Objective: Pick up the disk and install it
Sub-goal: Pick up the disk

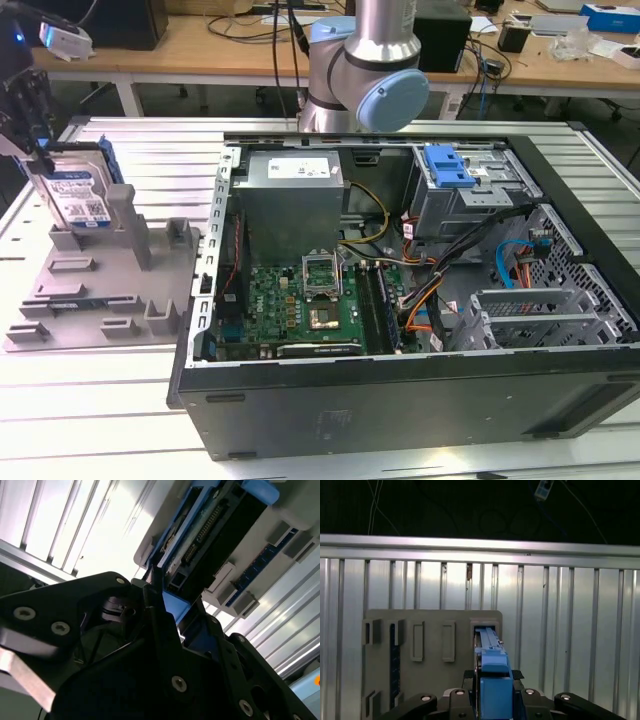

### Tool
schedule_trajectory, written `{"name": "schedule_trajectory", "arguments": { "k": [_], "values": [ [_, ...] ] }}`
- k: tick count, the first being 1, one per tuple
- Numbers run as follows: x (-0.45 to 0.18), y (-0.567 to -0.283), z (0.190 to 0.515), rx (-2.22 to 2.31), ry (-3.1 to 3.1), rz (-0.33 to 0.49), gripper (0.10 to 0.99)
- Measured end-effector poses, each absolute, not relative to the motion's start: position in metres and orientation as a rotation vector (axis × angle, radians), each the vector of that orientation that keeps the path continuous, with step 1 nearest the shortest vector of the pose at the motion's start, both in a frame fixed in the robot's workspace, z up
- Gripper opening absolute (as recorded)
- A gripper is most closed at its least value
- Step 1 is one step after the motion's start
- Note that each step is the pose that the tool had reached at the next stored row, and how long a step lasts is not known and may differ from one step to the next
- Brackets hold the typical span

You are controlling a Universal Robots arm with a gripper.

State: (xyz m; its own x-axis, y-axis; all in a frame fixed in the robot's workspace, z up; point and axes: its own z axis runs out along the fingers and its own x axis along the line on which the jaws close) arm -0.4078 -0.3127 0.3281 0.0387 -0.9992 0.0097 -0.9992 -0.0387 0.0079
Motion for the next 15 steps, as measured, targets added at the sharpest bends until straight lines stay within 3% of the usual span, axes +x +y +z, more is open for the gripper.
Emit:
{"name": "schedule_trajectory", "arguments": {
  "k": [15],
  "values": [
    [-0.403, -0.313, 0.384, 2.255, -2.169, 0.002, 0.369]
  ]
}}
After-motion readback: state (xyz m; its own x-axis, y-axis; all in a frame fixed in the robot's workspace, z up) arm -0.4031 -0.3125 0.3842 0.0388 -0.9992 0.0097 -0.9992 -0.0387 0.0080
